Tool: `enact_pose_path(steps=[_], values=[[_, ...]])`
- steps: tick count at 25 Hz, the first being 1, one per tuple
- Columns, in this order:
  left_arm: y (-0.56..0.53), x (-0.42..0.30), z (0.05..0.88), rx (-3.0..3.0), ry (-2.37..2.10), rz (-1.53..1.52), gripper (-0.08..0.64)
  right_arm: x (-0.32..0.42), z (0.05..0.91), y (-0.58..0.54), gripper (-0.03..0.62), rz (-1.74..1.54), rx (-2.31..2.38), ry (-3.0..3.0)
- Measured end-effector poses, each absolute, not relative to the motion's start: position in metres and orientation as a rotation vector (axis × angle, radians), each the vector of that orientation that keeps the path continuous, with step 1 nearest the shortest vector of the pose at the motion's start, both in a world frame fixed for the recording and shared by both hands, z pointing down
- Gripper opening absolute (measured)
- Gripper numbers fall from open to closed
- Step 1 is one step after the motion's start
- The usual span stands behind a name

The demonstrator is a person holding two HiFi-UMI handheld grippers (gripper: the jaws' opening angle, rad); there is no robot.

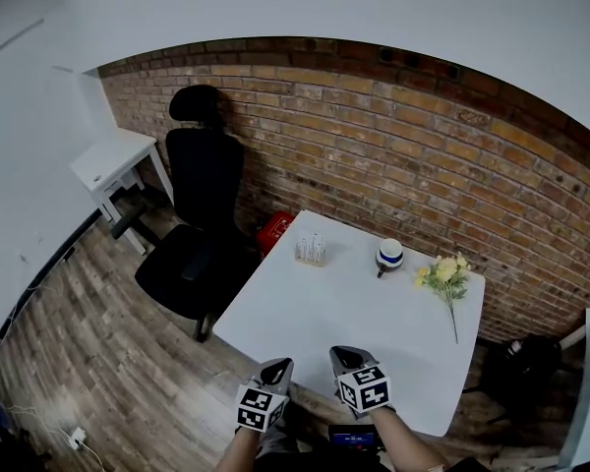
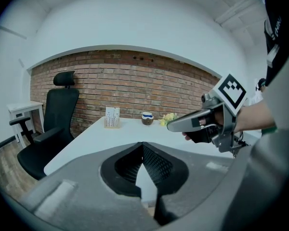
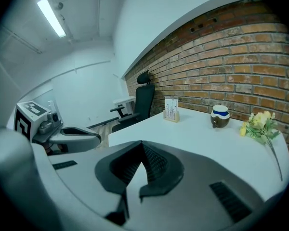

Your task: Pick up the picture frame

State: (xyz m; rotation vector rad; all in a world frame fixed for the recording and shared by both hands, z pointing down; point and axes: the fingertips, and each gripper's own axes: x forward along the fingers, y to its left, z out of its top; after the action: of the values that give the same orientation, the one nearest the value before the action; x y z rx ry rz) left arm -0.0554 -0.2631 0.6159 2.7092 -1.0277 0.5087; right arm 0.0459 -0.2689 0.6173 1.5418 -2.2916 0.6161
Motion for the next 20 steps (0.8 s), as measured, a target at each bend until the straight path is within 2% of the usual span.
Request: enact_pose_path(steps=[20], values=[[-0.478,-0.063,0.613,2.824,-0.701,0.589,0.012,0.039,0.618,-0.45,0.008,0.724,1.818,-2.099]])
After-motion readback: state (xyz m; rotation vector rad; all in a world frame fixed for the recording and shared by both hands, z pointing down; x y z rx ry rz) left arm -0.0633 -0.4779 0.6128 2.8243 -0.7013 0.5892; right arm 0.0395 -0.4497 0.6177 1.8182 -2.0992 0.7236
